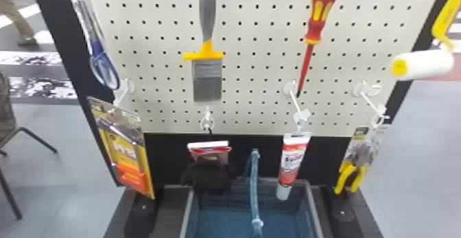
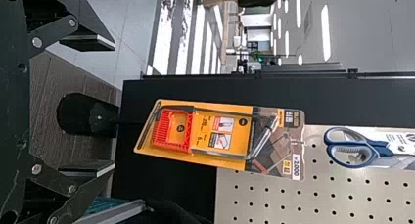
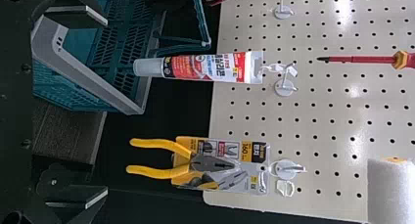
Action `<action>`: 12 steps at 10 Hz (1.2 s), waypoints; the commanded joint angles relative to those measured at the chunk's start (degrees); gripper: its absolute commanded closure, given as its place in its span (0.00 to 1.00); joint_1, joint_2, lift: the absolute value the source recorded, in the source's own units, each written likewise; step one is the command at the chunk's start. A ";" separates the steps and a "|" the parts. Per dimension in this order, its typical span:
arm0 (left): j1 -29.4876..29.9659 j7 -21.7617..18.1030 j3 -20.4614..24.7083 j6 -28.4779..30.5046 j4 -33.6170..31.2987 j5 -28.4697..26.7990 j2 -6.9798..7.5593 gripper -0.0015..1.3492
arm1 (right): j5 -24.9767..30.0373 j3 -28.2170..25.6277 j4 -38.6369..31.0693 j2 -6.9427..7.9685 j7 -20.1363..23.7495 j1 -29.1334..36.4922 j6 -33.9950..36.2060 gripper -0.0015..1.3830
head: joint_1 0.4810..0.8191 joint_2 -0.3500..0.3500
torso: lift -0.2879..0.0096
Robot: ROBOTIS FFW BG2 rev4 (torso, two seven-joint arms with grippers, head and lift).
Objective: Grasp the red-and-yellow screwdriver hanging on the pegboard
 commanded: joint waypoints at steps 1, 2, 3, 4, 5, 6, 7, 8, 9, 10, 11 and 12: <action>0.00 -0.06 0.00 0.00 0.00 -0.02 0.00 0.31 | -0.01 0.05 0.82 0.00 0.17 -0.36 -0.51 0.07 | 0.20 0.50 | 0.63; 0.00 -0.06 0.00 0.09 0.00 -0.02 0.00 0.31 | -0.01 -0.04 0.96 -0.09 0.44 -0.48 -0.60 0.07 | 0.20 0.50 | 0.63; 0.00 -0.06 0.00 0.09 0.00 -0.02 0.00 0.31 | 0.08 0.05 1.24 -0.09 0.61 -0.73 -0.78 0.07 | 0.20 0.50 | 0.63; 0.12 -0.06 0.00 0.09 0.14 -0.10 0.00 0.31 | 0.08 -0.04 1.52 -0.09 0.70 -0.97 -0.86 0.07 | 0.20 0.50 | 0.63; 0.12 -0.06 -0.09 0.09 0.14 -0.10 0.00 0.31 | 0.08 0.05 1.80 -0.09 0.79 -1.10 -1.13 0.07 | 0.20 0.50 | 0.63; 0.12 0.03 0.00 0.17 0.14 -0.10 0.00 0.31 | -0.01 -0.04 2.79 -0.09 1.32 -1.59 -2.09 0.07 | 0.20 0.50 | 0.63; 0.12 -0.06 0.00 0.17 0.28 -0.19 0.00 0.31 | -0.10 -0.04 3.77 -0.09 2.02 -2.20 -2.62 0.07 | 0.20 0.50 | 0.63; 0.12 0.03 -0.09 0.17 0.28 -0.19 -0.09 0.31 | -0.10 -0.04 4.89 -0.09 2.63 -2.94 -3.41 0.07 | 0.20 0.50 | 0.63; 0.12 -0.06 -0.09 0.26 0.56 -0.19 -0.09 0.31 | -0.27 -0.04 6.86 -0.18 4.13 -4.54 -4.73 0.07 | 0.20 0.50 | 0.63; 0.12 -0.06 -0.09 0.26 0.70 -0.28 -0.09 0.31 | -0.36 -0.04 8.41 -0.26 5.27 -5.89 -5.70 0.07 | 0.20 0.50 | 0.63; 0.00 0.03 -0.18 0.26 0.70 -0.28 -0.09 0.31 | -0.54 0.05 10.10 -0.26 6.68 -7.49 -7.37 0.07 | 0.20 0.50 | 0.63; -0.12 0.03 -0.26 0.35 0.84 -0.28 -0.09 0.31 | -0.80 0.05 11.79 -0.35 7.38 -8.36 -8.77 0.07 | 0.20 0.50 | 0.63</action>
